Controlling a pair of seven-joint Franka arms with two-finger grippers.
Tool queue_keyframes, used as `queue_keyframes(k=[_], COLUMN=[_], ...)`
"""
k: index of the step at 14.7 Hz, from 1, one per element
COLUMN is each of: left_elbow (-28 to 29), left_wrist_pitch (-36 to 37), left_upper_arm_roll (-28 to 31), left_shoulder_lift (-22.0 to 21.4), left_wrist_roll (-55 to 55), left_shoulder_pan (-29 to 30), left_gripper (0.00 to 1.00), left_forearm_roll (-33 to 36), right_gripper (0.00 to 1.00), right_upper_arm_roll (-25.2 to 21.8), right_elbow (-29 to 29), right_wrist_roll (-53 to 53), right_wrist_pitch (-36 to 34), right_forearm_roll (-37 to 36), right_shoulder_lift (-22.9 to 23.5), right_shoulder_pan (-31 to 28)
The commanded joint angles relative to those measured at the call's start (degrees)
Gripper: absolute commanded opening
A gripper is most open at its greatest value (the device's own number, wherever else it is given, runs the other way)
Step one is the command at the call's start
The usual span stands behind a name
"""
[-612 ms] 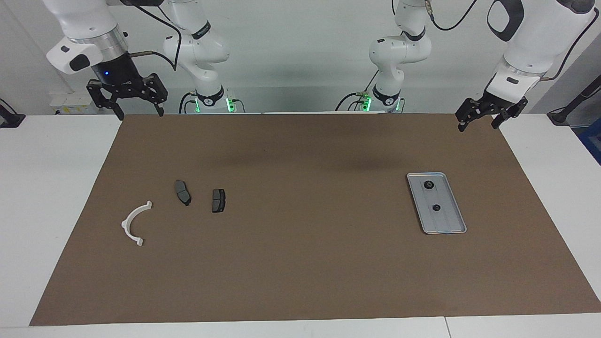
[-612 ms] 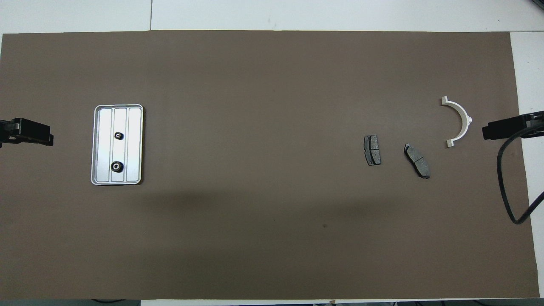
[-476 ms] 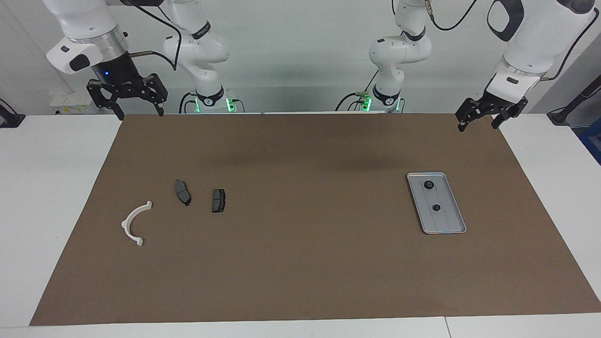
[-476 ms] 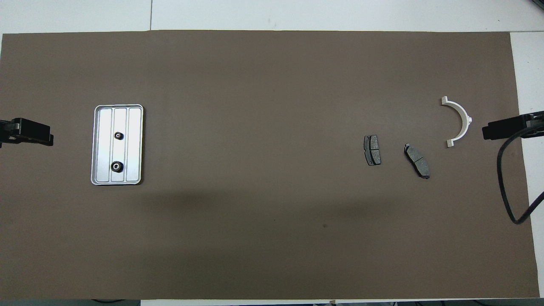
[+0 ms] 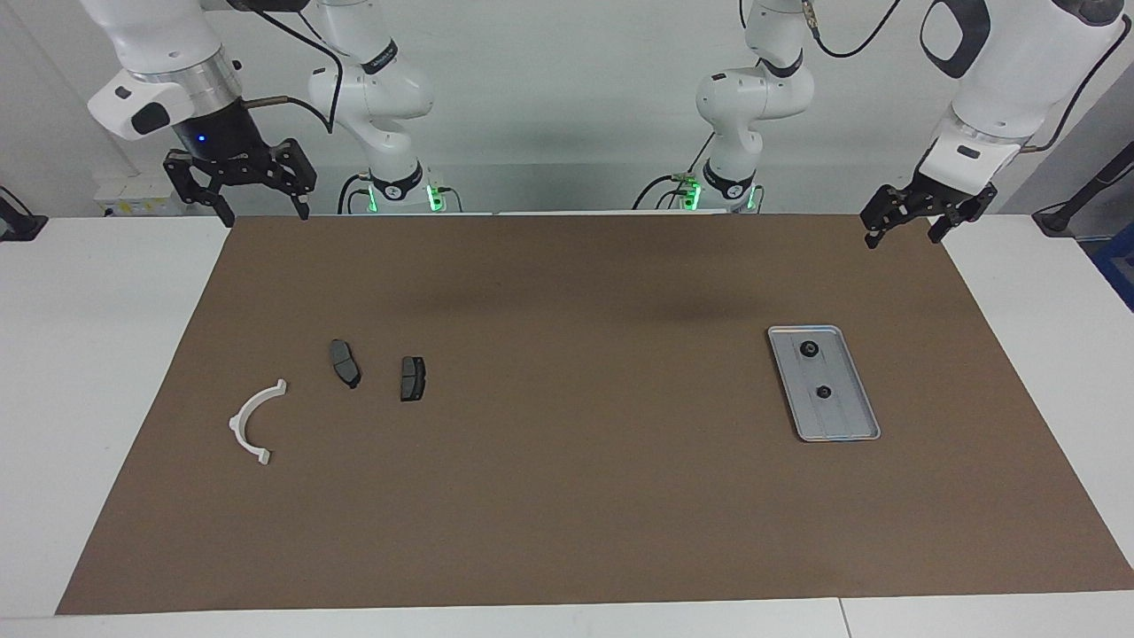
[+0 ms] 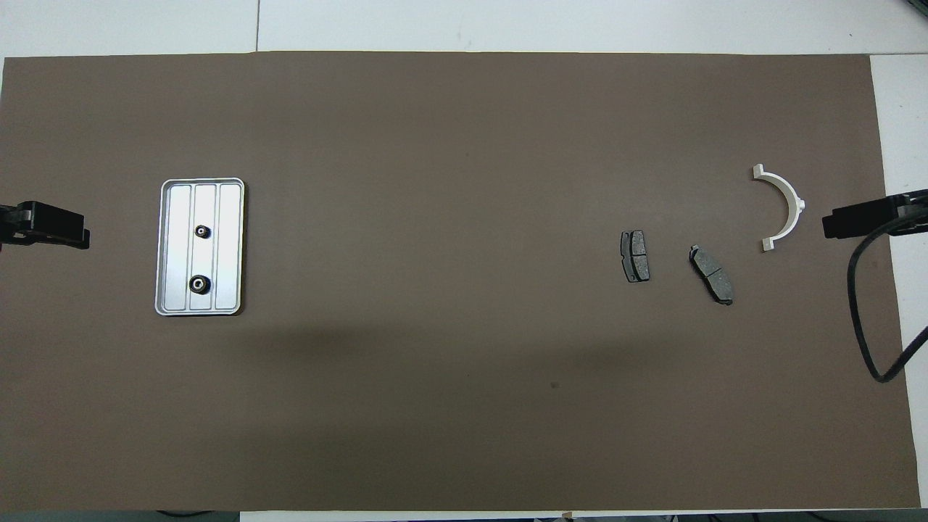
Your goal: Place bearing gear from tray to pile
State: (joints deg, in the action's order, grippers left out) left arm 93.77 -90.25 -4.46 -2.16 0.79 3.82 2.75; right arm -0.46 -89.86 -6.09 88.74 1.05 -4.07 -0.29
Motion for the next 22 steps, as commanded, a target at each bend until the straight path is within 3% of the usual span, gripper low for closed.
queue_keyframes(k=[1, 3, 6, 10, 14, 17, 22], left_elbow=[0.1, 0.2, 2.3, 14.0, 25.9, 28.4, 34.6], left_wrist_pitch=[-0.5, 0.5, -3.6, -13.9, -27.8, -31.9, -38.8], left_upper_arm_roll=[0.7, 1.4, 1.4, 1.2, 1.4, 1.4, 1.3], left_shoulder_lift=[-0.4, -0.5, -1.2, -3.0, -1.6, 1.3, 2.3], left_wrist_roll=[-0.1, -0.4, -0.4, -0.5, -1.2, -2.9, -8.8], left_shoulder_pan=[-0.6, -0.6, -0.4, -0.9, 0.0, 1.0, 0.8], left_gripper=[1.00, 1.00, 1.00, 1.00, 1.00, 0.83, 0.57], left_forearm_roll=[1.3, 1.2, 1.1, 1.1, 1.1, 1.0, 1.0], right_gripper=[1.00, 1.00, 1.00, 1.00, 1.00, 1.00, 1.00], right_upper_arm_roll=[0.0, 0.0, 0.1, 0.1, 0.1, 0.1, 0.2], right_elbow=[-0.9, -0.9, -0.8, -0.8, -0.8, -0.8, -0.9], right_wrist_roll=[-0.5, -0.6, -0.7, -0.7, -0.1, 0.3, -0.7], right_wrist_pitch=[-0.2, -0.3, -0.3, -0.7, -1.6, -1.5, -1.3], right_forearm_roll=[-0.2, -0.2, -0.1, -0.1, 0.1, 0.1, 0.1], right_shoulder_lift=[-0.8, -0.8, -0.8, -0.9, -1.2, -1.2, -1.3], right_shoulder_pan=[0.0, 0.0, -0.1, -0.3, -0.4, -0.1, -0.1])
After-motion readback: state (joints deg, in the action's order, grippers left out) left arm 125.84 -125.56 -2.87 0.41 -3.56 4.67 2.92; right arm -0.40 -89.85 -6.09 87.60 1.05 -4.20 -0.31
